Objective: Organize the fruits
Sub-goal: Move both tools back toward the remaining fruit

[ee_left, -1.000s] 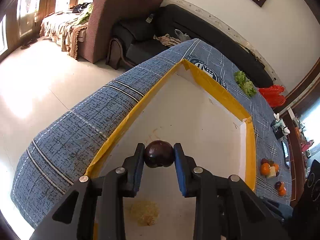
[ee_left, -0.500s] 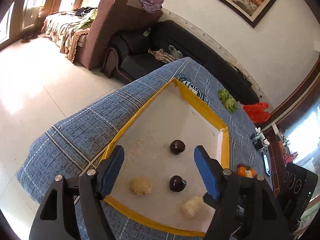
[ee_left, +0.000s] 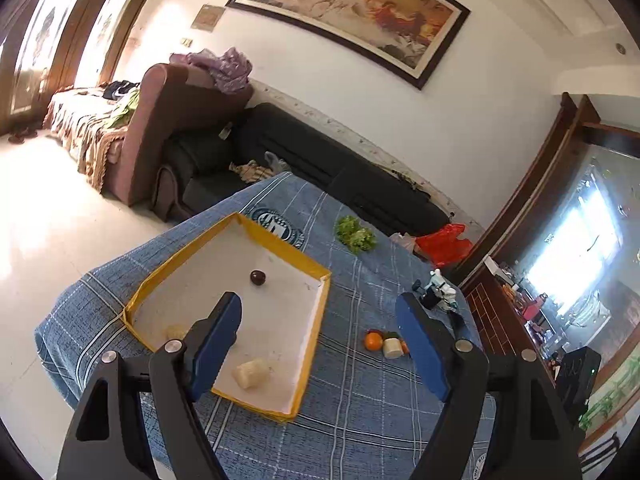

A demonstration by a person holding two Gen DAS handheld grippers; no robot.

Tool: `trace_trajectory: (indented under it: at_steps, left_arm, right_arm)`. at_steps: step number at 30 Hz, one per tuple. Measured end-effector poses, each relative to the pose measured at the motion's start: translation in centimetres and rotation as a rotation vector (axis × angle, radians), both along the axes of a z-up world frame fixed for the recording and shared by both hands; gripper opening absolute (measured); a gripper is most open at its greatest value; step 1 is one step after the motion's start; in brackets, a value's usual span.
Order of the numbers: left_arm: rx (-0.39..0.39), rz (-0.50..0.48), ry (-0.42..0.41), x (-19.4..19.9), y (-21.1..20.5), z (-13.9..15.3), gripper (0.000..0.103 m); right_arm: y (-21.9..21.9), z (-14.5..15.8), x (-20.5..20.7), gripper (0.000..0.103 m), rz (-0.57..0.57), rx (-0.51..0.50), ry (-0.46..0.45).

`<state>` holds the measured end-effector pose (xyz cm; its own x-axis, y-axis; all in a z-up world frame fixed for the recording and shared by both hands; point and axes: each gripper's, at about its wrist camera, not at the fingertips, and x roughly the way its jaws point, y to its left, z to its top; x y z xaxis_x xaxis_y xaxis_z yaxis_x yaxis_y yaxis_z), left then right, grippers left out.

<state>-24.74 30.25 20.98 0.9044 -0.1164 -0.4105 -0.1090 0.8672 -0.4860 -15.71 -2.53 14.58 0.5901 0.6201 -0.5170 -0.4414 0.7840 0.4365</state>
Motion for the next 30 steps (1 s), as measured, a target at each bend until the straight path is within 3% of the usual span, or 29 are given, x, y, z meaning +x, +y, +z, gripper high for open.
trace_trajectory:
  at_steps: [5, 10, 15, 17, 19, 22, 26, 30]
  left_arm:
    - [0.073, -0.067, -0.071, -2.7, -2.8, 4.7, 0.079]
    - [0.212, -0.019, -0.166, -4.2, -4.3, 9.7, 0.085]
    - [0.294, 0.048, -0.174, -1.8, -4.6, 13.9, 0.087]
    - [0.31, 0.06, -0.159, -0.2, -4.7, 14.1, 0.09]
    - [0.293, 0.036, -0.122, 1.8, -5.1, 12.7, 0.09]
    - [0.244, -0.051, -0.025, 5.6, -5.9, 8.9, 0.09]
    - [0.176, -0.13, 0.105, 9.6, -6.9, 3.2, 0.09]
    - [0.144, -0.179, 0.197, 12.0, -7.3, -1.6, 0.085]
  right_arm:
    - [-7.4, 5.8, -2.6, 0.061, -0.127, 0.047, -0.106]
    - [-12.6, 13.0, -4.5, 0.066, -0.257, 0.069, -0.293]
    - [-15.5, 20.3, -3.5, 0.071, -0.315, 0.133, -0.413]
    - [-15.5, 21.8, -2.2, 0.077, -0.319, 0.124, -0.426]
    - [-14.6, 21.0, -0.6, 0.079, -0.307, 0.123, -0.392]
    - [-12.6, 15.7, 2.8, 0.079, -0.259, 0.083, -0.263]
    - [-9.2, 4.8, 7.9, 0.078, -0.188, 0.042, -0.036]
    - [-5.4, -4.5, 12.1, 0.064, -0.145, -0.02, 0.135]
